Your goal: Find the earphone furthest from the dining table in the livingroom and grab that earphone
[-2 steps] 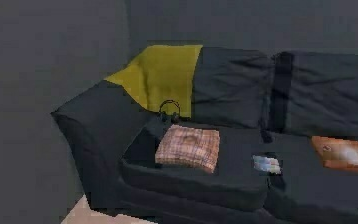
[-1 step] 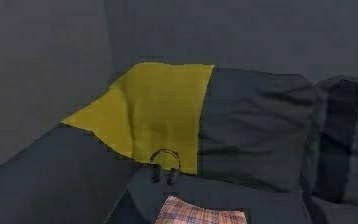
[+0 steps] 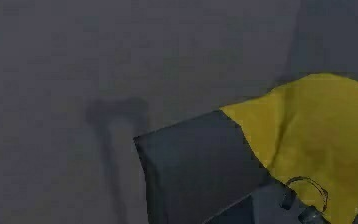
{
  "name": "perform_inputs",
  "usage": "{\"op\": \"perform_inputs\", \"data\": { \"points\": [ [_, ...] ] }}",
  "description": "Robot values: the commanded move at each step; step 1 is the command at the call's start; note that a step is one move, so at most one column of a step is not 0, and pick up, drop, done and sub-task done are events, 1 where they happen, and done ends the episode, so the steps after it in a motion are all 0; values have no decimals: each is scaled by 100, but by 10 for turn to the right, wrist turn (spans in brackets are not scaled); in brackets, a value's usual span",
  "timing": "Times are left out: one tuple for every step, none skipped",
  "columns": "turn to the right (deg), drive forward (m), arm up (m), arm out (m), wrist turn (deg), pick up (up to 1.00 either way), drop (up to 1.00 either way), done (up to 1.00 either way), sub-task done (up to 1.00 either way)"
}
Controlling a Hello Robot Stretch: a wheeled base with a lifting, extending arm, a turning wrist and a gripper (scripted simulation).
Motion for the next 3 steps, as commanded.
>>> {"op": "perform_inputs", "data": {
  "points": [
    [-450, 0, 0, 0, 0, 0, 0, 0, 0],
    [0, 0, 50, 0, 0, 0, 0, 0, 0],
    [0, 0, 18, 0, 0, 0, 0, 0, 0]
  ]
}}
